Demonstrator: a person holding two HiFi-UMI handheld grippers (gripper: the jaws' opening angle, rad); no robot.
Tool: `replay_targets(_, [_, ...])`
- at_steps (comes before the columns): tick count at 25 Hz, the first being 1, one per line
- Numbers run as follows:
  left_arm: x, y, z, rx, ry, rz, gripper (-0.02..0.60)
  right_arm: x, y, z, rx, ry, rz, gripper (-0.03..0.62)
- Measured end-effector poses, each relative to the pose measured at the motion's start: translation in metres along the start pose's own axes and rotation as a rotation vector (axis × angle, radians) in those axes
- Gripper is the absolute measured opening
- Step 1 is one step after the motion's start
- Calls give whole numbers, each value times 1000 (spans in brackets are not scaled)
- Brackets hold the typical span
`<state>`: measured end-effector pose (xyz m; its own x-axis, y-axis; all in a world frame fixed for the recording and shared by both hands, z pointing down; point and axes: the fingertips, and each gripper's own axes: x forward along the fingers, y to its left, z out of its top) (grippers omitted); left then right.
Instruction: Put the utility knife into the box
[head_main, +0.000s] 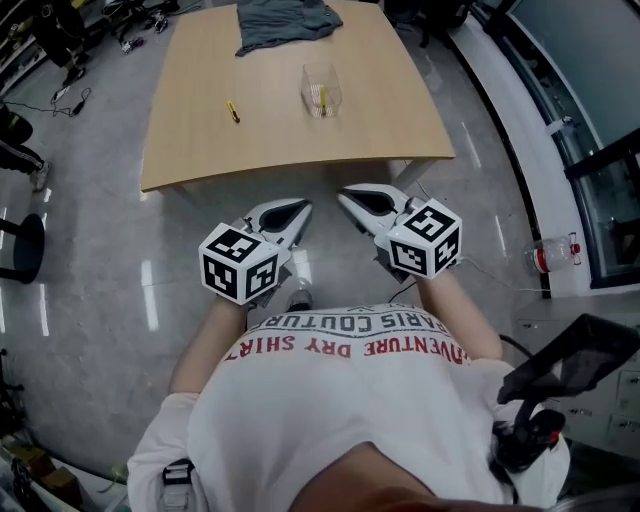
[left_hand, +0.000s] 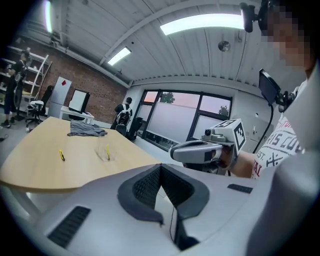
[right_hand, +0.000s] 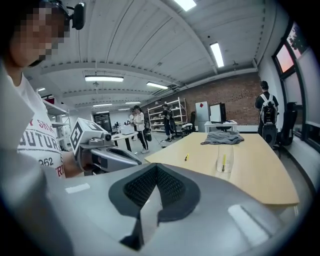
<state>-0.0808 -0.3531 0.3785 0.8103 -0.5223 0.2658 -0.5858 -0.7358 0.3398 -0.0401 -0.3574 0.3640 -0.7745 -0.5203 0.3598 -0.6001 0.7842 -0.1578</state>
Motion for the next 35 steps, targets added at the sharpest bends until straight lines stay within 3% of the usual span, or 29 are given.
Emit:
replay_targets(4, [-15,-96,-57,14,3,-9,2,-81,59,-57,4,-19,-6,2])
replay_targets(8, [-39,-228,-125,74,3,-44,2,-189,133,-137,10,-56,-39,2])
replay_targets(11, [-63,-322,-179,75,17,-57,2,-263,195,-189,27,-64,-36,2])
replay_targets(15, [-105,-426,-207,91,20,-39,2,-345,267,-212,19,-72,-23,2])
replay_targets(26, [-170,-513,-221,77,-10,12,2,-420,356,-223,2,-78,26,2])
replay_targets(35, [-188,-533,-234,108,5,41,2,-439,381,-228,3,-117,44,2])
